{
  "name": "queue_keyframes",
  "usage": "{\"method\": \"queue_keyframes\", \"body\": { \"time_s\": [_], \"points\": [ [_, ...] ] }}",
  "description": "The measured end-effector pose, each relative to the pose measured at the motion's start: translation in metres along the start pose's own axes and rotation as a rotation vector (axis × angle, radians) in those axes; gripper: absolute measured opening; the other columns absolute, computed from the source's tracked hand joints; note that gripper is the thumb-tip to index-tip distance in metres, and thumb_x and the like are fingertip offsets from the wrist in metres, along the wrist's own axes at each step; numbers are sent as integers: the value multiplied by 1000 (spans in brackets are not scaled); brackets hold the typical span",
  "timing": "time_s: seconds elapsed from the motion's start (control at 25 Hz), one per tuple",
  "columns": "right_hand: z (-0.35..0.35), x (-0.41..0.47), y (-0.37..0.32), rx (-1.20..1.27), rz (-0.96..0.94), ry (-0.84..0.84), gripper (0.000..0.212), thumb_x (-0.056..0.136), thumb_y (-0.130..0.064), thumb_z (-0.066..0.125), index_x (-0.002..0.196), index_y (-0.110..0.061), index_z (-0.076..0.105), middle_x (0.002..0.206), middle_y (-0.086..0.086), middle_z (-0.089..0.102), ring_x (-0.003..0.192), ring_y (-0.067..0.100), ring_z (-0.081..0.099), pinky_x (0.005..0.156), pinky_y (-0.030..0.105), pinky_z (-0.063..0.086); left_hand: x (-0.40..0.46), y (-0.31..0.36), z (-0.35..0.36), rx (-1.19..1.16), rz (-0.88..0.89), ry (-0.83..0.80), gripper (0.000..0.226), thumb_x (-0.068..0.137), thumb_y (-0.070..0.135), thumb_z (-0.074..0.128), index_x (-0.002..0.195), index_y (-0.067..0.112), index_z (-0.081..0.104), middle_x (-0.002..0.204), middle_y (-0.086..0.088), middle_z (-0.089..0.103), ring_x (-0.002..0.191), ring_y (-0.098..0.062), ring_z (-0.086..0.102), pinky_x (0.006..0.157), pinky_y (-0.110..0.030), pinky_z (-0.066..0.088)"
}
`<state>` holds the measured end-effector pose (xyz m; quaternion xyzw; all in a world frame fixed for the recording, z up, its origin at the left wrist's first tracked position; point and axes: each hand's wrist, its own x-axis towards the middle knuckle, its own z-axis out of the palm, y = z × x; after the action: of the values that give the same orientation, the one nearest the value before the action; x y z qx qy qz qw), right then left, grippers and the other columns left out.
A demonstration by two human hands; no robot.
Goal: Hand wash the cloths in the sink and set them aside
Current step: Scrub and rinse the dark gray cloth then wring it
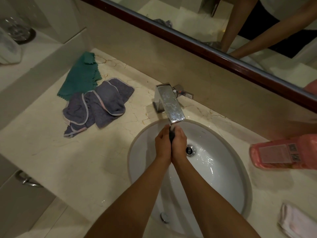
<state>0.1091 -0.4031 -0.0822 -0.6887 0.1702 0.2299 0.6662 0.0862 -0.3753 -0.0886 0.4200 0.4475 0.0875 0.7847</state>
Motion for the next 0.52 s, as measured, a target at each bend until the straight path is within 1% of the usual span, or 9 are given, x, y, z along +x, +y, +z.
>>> {"method": "queue_keyframes", "body": {
  "time_s": [0.04, 0.08, 0.12, 0.16, 0.24, 0.32, 0.36, 0.48, 0.52],
  "points": [
    [-2, 1, 1, -9, 11, -2, 26, 101, -34, 50, 97, -20, 71, 101, 7, 73, 100, 27, 70, 87, 43, 57, 0, -1, 0, 18, 20, 17, 34, 104, 35, 53, 104, 10, 76, 92, -7, 78, 94, -22, 74, 91, -38, 57],
    [-4, 0, 1, 21, 45, -2, 27, 101, -35, 51, 99, -19, 73, 101, 6, 75, 100, 24, 71, 84, 41, 57, 0, -2, 1, 40, 43, 41, 32, 104, 34, 54, 101, 11, 76, 90, -6, 78, 90, -20, 75, 87, -36, 59],
    [-6, 0, 1, 47, 83, -16, 26, 100, -37, 53, 100, -21, 74, 98, 3, 77, 97, 20, 73, 80, 36, 57, 0, -2, 0, 59, 64, 62, 31, 103, 33, 54, 96, 13, 77, 87, -6, 78, 86, -20, 75, 82, -34, 60],
    [-9, -1, 1, 62, 102, -35, 25, 100, -38, 54, 101, -23, 75, 97, 0, 78, 96, 17, 73, 79, 31, 56, 0, -2, 0, 71, 80, 73, 30, 103, 32, 55, 90, 15, 77, 83, -5, 78, 82, -19, 75, 76, -31, 61],
    [-16, -1, -1, 58, 82, -58, 25, 100, -36, 56, 109, -23, 74, 102, -1, 77, 100, 14, 72, 89, 33, 56, 0, -1, 1, 74, 93, 87, 27, 102, 32, 57, 85, 21, 75, 79, -1, 77, 80, -18, 75, 69, -26, 60],
    [-26, -1, -9, 56, 12, -20, 26, 102, -29, 53, 115, -19, 72, 106, -3, 75, 106, 10, 68, 103, 38, 51, 2, 1, 0, 60, 72, 107, 25, 102, 35, 56, 89, 24, 74, 86, 1, 76, 87, -18, 73, 69, -22, 58],
    [-31, 0, -16, 57, -42, 5, 26, 104, -26, 48, 118, -20, 70, 108, -6, 74, 109, 8, 66, 108, 38, 48, 3, 2, -1, 40, 53, 110, 24, 103, 37, 55, 93, 24, 73, 91, 0, 75, 91, -18, 72, 70, -21, 57],
    [-42, 5, -46, 76, -187, 34, 32, 108, -25, 39, 130, -20, 61, 115, -14, 68, 119, 3, 60, 113, 35, 43, 4, 4, 0, 18, 16, 112, 30, 103, 43, 52, 101, 22, 73, 100, -2, 73, 98, -18, 69, 83, -27, 55],
    [-41, 6, -57, 84, -218, 22, 34, 108, -26, 38, 135, -18, 58, 118, -15, 67, 122, 2, 58, 113, 34, 42, 4, 6, 1, 20, 13, 117, 30, 103, 44, 51, 98, 24, 73, 98, 1, 74, 96, -15, 69, 82, -25, 54]
  ]
}}
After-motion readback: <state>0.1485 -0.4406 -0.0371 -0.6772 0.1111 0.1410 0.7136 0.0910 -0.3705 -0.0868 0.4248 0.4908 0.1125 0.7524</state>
